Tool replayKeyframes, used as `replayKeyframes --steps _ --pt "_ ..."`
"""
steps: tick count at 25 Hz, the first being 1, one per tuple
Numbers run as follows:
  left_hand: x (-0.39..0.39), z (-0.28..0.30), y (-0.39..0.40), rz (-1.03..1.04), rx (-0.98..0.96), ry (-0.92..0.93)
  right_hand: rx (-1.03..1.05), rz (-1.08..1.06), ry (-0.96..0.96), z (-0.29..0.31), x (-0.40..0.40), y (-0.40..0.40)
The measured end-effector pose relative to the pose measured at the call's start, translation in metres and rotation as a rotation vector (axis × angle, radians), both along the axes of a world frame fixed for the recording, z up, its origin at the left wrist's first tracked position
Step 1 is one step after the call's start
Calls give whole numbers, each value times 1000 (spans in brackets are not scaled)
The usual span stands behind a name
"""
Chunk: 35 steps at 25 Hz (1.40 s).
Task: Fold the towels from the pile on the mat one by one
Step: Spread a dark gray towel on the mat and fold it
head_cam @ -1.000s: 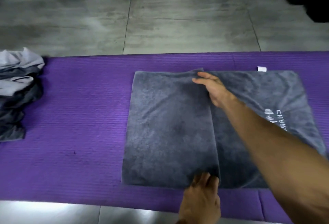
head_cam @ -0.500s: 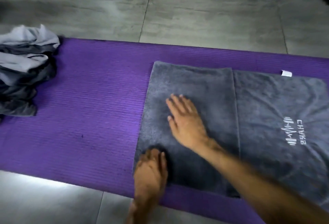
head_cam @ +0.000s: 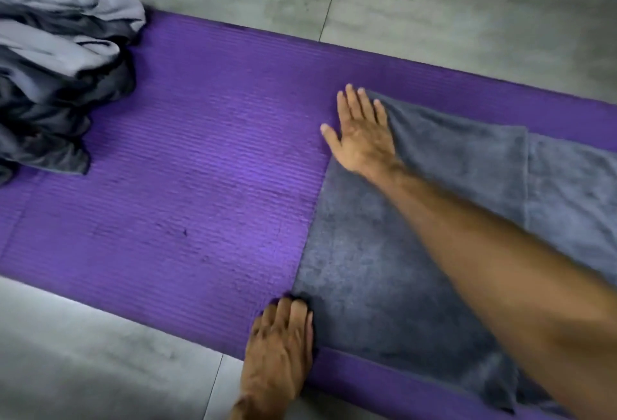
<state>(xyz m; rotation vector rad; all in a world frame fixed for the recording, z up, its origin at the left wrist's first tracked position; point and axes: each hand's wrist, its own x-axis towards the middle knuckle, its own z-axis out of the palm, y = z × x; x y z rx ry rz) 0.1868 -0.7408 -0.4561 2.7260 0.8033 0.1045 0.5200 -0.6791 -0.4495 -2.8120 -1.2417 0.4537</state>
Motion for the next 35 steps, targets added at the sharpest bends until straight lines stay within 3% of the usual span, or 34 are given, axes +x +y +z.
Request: replayKeyframes --steps 4,7,8,11,17,19,21,25,26,28,30,31,33,35 --pt "7 13 4 82 -129 23 42 -36 37 16 21 23" --pt "7 24 11 270 -319 2 243 -90 -220 32 -19 -3" --pt "7 24 15 317 -370 16 211 -126 -220 37 -37 -9" --pt "7 19 28 351 -501 109 71 -275 12 42 -62 -10" --pt "-7 36 54 434 -949 -245 144 -272 152 57 -60 14" --pt "-27 44 81 457 -984 -281 187 -201 228 59 -71 37" --pt "-54 48 116 515 -903 -250 258 -115 316 59 -83 68" --pt "-95 58 160 622 -492 -109 369 -3 606 61 -113 88" --pt "-91 62 156 567 -305 -75 457 4 576 63 -116 73" --pt "-61 68 118 346 -75 -61 689 -148 341 64 -103 30" --pt "-23 63 49 82 -91 -110 783 -472 145 45 -62 -21" --pt "-4 59 8 -5 -112 -98 749 -623 155 39 -37 -48" --pt "19 46 -49 -64 -198 37 721 -820 483 35 4 -84" --pt "33 38 -72 1 -184 141 716 -801 868 46 16 -94"
